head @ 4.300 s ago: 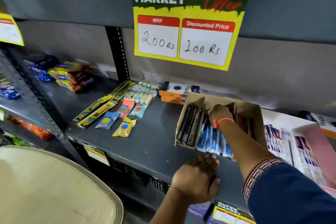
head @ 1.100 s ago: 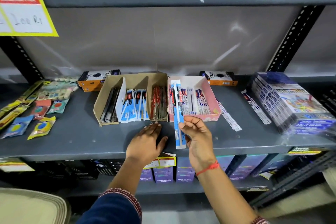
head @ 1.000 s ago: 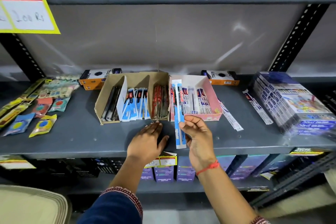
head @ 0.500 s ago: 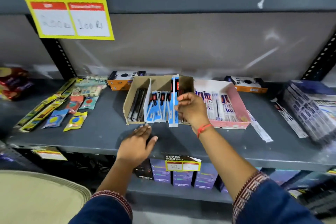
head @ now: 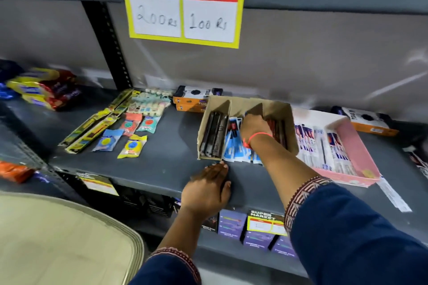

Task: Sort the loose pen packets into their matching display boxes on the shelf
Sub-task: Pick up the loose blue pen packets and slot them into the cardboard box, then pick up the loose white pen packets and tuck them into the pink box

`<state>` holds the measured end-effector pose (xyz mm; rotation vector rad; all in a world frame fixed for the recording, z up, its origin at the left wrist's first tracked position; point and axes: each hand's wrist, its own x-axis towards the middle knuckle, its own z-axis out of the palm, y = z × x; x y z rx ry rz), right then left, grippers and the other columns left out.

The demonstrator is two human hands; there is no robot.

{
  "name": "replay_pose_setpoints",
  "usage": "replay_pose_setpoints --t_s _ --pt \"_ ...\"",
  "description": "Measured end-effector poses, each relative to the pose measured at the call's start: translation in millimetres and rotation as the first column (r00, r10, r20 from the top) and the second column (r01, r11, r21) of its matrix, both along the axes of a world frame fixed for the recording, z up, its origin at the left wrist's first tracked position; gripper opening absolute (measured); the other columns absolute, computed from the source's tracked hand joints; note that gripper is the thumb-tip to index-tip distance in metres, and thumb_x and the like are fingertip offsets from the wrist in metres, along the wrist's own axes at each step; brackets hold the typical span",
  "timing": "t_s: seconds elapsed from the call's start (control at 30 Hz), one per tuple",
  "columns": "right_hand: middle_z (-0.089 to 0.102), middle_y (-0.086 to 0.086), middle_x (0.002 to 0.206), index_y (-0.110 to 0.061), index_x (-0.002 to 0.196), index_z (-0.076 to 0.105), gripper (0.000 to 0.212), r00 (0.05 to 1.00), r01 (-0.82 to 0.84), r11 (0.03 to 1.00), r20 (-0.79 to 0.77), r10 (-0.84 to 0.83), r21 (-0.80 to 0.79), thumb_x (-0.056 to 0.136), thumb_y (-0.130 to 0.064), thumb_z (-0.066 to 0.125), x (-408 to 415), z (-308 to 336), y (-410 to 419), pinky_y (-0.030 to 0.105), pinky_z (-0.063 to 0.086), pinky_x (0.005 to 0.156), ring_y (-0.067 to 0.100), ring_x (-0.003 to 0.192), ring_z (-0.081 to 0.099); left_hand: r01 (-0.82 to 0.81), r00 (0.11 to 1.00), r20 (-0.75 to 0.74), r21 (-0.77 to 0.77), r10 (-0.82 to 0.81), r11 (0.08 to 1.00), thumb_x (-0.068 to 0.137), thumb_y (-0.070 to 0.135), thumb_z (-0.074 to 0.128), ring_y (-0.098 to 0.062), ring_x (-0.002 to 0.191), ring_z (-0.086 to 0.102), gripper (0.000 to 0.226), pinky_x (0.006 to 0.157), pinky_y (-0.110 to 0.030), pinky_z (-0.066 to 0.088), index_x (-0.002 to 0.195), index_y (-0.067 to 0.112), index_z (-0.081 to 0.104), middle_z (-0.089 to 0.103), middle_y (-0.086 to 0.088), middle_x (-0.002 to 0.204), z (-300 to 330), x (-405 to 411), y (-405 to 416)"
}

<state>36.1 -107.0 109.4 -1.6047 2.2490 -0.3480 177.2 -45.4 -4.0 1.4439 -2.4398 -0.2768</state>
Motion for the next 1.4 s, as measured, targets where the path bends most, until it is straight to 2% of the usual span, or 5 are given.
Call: replay_pose_setpoints --t_s 0.53,0.77,1.03,1.2,1.4 --pt "0.061 0.023 0.125 0.004 0.120 0.058 0.037 0.954 -0.133 0.988 -0.279 0.105 -0.083 0.091 0.004 0.035 -5 1 4 0.043 0.048 0.094 0.039 0.116 0.058 0.033 0.999 0.018 -0.009 -0.033 0.999 0.081 0.037 0.037 -0.025 0.099 0.067 0.053 0.085 -0.040 0.052 0.111 0.006 0.068 0.069 -0.011 0.112 -1 1 -2" --pt "0.067 0.021 0.112 0.000 0.110 0.062 0.031 0.943 -0.053 0.953 -0.330 -0.052 -0.300 0.086 0.001 0.042 -58 8 47 0.041 0.051 0.082 0.039 0.102 0.064 -0.063 0.994 0.087 -0.043 0.066 0.997 0.098 0.039 0.026 -0.017 0.140 0.021 0.055 0.113 -0.027 0.010 0.146 0.011 0.025 0.027 -0.006 0.153 0 -18 11" --pt "0.062 0.017 0.122 -0.008 0.114 0.063 0.039 0.930 0.225 0.875 -0.175 -0.324 -0.428 0.081 0.002 0.045 -131 -12 94 0.040 0.050 0.074 0.040 0.103 0.063 0.199 0.970 0.142 -0.009 -0.196 0.980 0.100 0.041 0.022 -0.017 0.141 0.016 0.056 0.113 -0.025 0.003 0.146 0.009 0.021 0.023 -0.007 0.154 4 -75 37" --pt "0.059 0.022 0.119 -0.008 0.111 0.068 0.037 0.816 0.497 0.651 0.055 -0.575 -0.573 0.081 0.000 0.047 -182 -26 120 0.043 0.048 0.080 0.042 0.105 0.053 0.326 0.931 0.165 0.020 -0.325 0.945 0.079 0.052 -0.007 -0.023 0.140 0.022 0.087 0.114 -0.030 0.009 0.144 0.005 0.026 0.027 -0.011 0.152 3 -118 52" --pt "0.058 0.028 0.124 0.000 0.114 0.063 0.037 0.750 0.659 0.713 0.135 -0.647 -0.240 0.080 -0.001 0.046 -236 -48 138 0.043 0.047 0.092 0.043 0.115 0.054 0.482 0.859 0.187 0.015 -0.476 0.876 0.082 0.060 -0.017 -0.024 0.140 0.023 0.095 0.114 -0.031 0.012 0.143 0.002 0.028 0.027 -0.014 0.151 11 -167 61"
